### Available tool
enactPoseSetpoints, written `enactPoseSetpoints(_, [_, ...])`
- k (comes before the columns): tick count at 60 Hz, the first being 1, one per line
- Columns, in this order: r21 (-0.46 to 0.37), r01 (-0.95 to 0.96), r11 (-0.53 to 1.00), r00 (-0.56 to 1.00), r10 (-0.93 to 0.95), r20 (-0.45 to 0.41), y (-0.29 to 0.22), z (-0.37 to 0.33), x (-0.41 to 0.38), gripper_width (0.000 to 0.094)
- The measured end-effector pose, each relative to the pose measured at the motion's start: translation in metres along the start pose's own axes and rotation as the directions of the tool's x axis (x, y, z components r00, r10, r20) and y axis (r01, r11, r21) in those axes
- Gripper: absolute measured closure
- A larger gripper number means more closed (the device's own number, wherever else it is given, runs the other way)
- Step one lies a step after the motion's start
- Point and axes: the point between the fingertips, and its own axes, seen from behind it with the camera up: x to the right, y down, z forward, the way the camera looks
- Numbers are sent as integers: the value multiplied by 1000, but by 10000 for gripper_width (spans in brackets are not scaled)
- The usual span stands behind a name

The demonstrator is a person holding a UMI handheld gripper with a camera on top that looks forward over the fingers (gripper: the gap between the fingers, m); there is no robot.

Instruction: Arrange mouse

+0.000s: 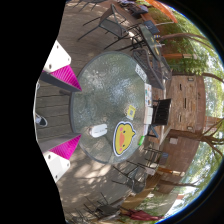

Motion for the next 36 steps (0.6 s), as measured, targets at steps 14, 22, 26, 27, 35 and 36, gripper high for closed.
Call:
enactPoseSetpoints(14, [85,82,993,997,-81,-20,-6,121,58,75])
enactPoseSetpoints(22, [94,67,993,998,-68,5,-15,186,77,78])
enactPoseSetpoints(26, [84,61,995,998,-63,18,-15,212,86,94])
enactPoseSetpoints(27, [81,57,995,998,-59,18,-17,216,85,100])
enactPoseSetpoints(35, [72,-5,997,993,-3,118,-20,234,78,214])
enactPoseSetpoints(36, [78,-9,997,993,0,120,-22,234,79,233])
